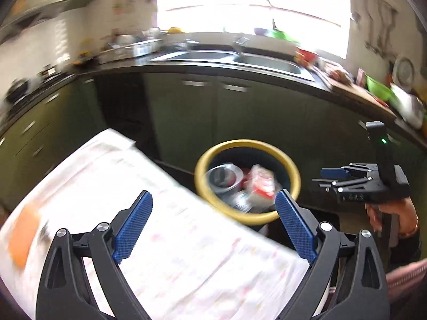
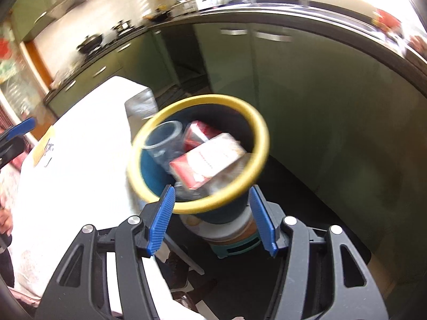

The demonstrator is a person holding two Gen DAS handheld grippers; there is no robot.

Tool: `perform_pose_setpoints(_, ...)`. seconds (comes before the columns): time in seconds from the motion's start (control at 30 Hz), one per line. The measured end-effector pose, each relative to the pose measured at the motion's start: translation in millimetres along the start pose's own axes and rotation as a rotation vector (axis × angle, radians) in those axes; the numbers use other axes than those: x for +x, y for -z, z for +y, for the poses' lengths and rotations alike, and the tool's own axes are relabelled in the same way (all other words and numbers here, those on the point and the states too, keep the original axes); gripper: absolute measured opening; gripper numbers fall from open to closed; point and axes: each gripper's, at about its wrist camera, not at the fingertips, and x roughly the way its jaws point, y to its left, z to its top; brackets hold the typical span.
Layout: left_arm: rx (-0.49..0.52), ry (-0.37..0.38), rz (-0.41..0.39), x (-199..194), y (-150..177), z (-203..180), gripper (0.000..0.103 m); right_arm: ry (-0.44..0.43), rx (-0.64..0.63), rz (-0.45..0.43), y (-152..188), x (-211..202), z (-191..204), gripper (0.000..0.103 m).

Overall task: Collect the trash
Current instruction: 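Move the right gripper to the silver snack wrapper and grasp it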

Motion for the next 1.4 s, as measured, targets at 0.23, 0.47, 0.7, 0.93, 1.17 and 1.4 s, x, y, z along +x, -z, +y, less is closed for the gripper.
perform_pose_setpoints(0.23, -0.178, -0.197, 0.008, -79.2, 77.0, 94.6, 0.093, -0.106, -0.170, 0.059, -20.6, 34.3, 93.1, 0.056)
perform_pose_setpoints(0.47, -0.245, -0.361, 0.038, -108.3, 138.8, 168.5, 0.094, -0.294, -0.367, 0.095, -46.9, 59.8, 222.9, 0.057)
perform_pose_setpoints(0.7, -0.310, -0.346, 0.062, -98.0, 173.1, 196.7, 0.095, -0.394, -0.622, 0.160, -73.0, 90.9, 348.6, 0.068)
perform_pose_setpoints(0.93, -0.286, -0.318, 0.060, -92.4, 176.3, 191.3, 0.097, -0.357, -0.783, 0.234, -95.4, 137.0, 413.2, 0.081)
perform_pose_setpoints(1.17, -0.335, -0.269, 0.065, -91.2, 181.8, 195.9, 0.098, -0.304, -0.846, 0.368, -89.1, 180.0, 438.3, 0.081)
perform_pose_setpoints(1.4, -0.351, -0.268, 0.069, -91.3, 184.9, 197.7, 0.098, -0.250, -0.836, 0.434, -82.5, 197.4, 443.5, 0.075)
